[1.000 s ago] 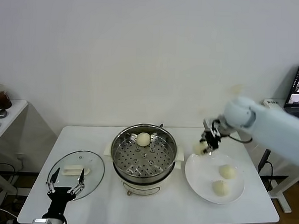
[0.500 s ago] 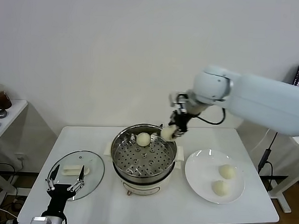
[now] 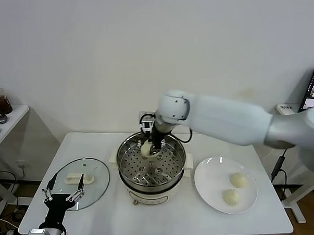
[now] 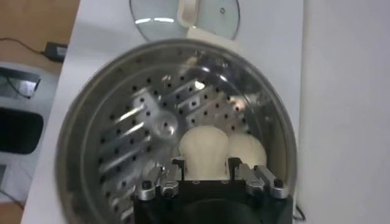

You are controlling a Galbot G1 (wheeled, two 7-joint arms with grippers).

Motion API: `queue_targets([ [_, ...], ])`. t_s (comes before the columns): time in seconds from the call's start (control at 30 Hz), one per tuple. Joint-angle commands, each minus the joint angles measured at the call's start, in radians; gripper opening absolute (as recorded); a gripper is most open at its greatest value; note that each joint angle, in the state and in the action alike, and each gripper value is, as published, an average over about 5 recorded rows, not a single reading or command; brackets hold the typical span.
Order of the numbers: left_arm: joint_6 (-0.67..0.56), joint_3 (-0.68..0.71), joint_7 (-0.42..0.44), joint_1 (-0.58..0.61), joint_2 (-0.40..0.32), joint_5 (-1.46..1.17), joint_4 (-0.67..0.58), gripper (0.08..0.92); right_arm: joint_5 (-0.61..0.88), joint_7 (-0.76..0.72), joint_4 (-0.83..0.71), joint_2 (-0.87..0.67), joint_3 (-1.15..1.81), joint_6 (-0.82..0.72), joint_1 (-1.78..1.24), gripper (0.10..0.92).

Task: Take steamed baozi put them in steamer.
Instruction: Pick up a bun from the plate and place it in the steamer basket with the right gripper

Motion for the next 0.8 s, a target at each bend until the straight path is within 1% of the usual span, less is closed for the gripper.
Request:
queue_targets([
  [0.03, -0.001, -0.004, 0.000, 0.000, -0.001, 0.000, -0.002, 0.823, -0.013, 0.039, -0.085, 0.111, 0.019, -0.024, -0.079, 0.441],
  [0.53, -0.003, -0.003, 0.003, -0.006, 0.000, -0.002, 0.003, 0.823, -0.042, 0.037, -0.142, 0.156, 0.023, -0.011, -0.102, 0.445],
  [0.63, -0.003, -0.001, 0.003, -0.008, -0.001, -0.002, 0.004, 0.823, -0.052, 0.032, -0.156, 0.160, 0.025, -0.007, -0.108, 0.476],
  [0.73, -0.003, -0.001, 0.003, -0.008, -0.001, -0.002, 0.004, 0.823, -0.065, 0.025, -0.163, 0.158, 0.025, -0.003, -0.110, 0.535],
  [0.8, -0.004, -0.002, 0.003, -0.008, -0.001, -0.002, 0.004, 0.823, -0.073, 0.019, -0.161, 0.152, 0.027, -0.001, -0.107, 0.590],
])
